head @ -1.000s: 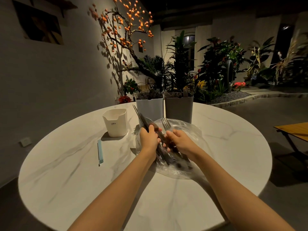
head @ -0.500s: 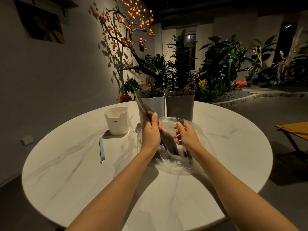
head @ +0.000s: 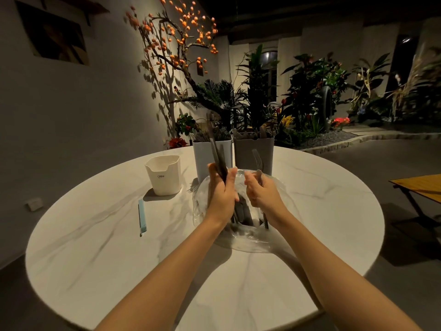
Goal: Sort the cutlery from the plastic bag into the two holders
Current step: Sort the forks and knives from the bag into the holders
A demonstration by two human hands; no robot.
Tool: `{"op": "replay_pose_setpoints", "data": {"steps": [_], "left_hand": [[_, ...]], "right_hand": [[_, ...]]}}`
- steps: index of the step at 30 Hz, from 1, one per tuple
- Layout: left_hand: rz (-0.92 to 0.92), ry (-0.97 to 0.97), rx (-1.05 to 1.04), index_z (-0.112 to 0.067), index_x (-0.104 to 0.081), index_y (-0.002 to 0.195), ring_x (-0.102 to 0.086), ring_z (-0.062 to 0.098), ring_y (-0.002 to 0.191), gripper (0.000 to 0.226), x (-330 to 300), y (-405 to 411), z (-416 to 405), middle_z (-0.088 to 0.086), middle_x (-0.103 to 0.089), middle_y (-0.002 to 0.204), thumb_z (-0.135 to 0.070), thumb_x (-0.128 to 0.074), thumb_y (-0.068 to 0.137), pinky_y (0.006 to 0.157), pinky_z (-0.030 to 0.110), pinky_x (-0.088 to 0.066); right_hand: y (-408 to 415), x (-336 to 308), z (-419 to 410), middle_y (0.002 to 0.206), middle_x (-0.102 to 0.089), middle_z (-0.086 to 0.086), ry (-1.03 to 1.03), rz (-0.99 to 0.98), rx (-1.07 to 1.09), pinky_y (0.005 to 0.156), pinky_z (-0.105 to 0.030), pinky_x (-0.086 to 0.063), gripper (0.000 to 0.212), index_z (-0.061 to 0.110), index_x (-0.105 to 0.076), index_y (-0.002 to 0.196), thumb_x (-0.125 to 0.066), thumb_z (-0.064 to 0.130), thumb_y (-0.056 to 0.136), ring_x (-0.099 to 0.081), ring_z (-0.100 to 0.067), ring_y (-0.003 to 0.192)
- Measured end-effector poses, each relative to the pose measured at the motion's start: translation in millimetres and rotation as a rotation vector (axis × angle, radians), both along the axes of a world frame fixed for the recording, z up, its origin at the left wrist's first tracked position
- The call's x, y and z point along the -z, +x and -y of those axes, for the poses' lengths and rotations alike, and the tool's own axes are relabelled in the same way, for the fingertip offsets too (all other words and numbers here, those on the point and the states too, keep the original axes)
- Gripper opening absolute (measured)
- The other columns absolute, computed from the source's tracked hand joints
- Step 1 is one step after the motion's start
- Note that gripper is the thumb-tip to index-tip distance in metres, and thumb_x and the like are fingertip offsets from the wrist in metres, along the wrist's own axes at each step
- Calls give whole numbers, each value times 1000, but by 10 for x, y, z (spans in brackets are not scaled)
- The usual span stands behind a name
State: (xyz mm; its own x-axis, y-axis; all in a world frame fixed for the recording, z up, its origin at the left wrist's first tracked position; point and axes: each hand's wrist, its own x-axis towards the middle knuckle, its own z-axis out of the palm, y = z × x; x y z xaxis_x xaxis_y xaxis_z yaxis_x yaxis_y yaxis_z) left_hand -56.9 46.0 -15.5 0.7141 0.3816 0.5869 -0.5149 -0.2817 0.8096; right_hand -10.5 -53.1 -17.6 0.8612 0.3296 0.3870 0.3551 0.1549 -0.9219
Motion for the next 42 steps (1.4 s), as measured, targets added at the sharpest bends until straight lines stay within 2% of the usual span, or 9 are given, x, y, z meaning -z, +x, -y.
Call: {"op": "replay_pose_setpoints", "data": {"steps": [6, 14, 22, 29, 34, 36, 39, 41, 42], "left_hand": [[-216, 114, 39, -24, -56, 93, -62, 7, 84, 20, 248, 24, 21, -7, -61, 85, -33, -40, 101, 74, 11, -50], [-373, -44, 185, -11, -48, 77, -42, 10, 47, 35, 199, 42, -31, 0, -43, 57, -36, -39, 101, 46, 19, -41], [-479, -156, 221, -17, -42, 66, -26, 7, 40, 59, -166, 253, -53, -3, -32, 50, -59, -16, 97, 39, 17, -23], [-475, -110, 226, -11, -46, 97, -27, 6, 43, 40, -492, 633, -158, -3, -35, 57, -46, -27, 103, 41, 18, -23], [-451, -120, 239, -11, -42, 87, -32, 7, 42, 32, -646, 889, -218, 0, -36, 59, -32, -28, 106, 40, 18, -28], [-448, -84, 204, -10, -41, 88, -41, 10, 49, 33, -721, 1016, -229, 1, -41, 61, -33, -26, 106, 50, 22, -39], [-449, 29, 123, 4, -53, 114, -59, 16, 89, 57, -868, 1132, -223, 2, -64, 85, -43, -23, 104, 95, 30, -39], [-446, 62, 81, 4, -37, 139, -47, 16, 121, 63, -950, 1234, -222, 3, -57, 123, -46, -22, 104, 99, 26, -28], [-450, 89, 67, 3, -33, 141, -44, 12, 119, 61, -994, 1285, -225, 3, -52, 128, -45, -22, 104, 93, 22, -28]], "right_hand": [[-25, 31, -7, 50, -52, 12, -53, -6, -23, 43, -10, -38, 29, 14, -59, 75, -52, 31, 98, -49, 0, 44], [26, 58, -5, 46, -44, 9, -159, -78, -26, 41, -11, -33, 36, 10, -53, 78, -41, 34, 102, -42, 0, 37], [196, -205, -56, 46, -42, 8, -174, -83, -45, 42, -14, -30, 32, 13, -53, 80, -44, 34, 102, -37, -3, 43], [562, -411, -109, 52, -41, 7, -107, -112, -21, 42, -15, -28, 28, 10, -52, 86, -41, 29, 103, -33, 0, 40], [777, -619, -156, 54, -50, 9, -95, -96, 41, 46, -16, -35, 29, 13, -53, 83, -38, 27, 104, -46, -2, 49], [883, -712, -172, 56, -53, 3, -56, -105, 36, 43, -17, -36, 28, 12, -52, 86, -37, 26, 104, -49, -8, 48], [1071, -840, -190, 56, -51, 0, -72, -71, 47, 42, -19, -31, 29, 13, -52, 87, -36, 29, 105, -44, -10, 46], [1207, -906, -213, 56, -47, 0, -76, -55, 78, 43, -18, -29, 29, 14, -53, 86, -36, 29, 105, -39, -9, 47], [1253, -947, -224, 55, -46, 1, -70, -45, 100, 42, -18, -29, 30, 14, -54, 86, -36, 29, 105, -39, -9, 47]]}}
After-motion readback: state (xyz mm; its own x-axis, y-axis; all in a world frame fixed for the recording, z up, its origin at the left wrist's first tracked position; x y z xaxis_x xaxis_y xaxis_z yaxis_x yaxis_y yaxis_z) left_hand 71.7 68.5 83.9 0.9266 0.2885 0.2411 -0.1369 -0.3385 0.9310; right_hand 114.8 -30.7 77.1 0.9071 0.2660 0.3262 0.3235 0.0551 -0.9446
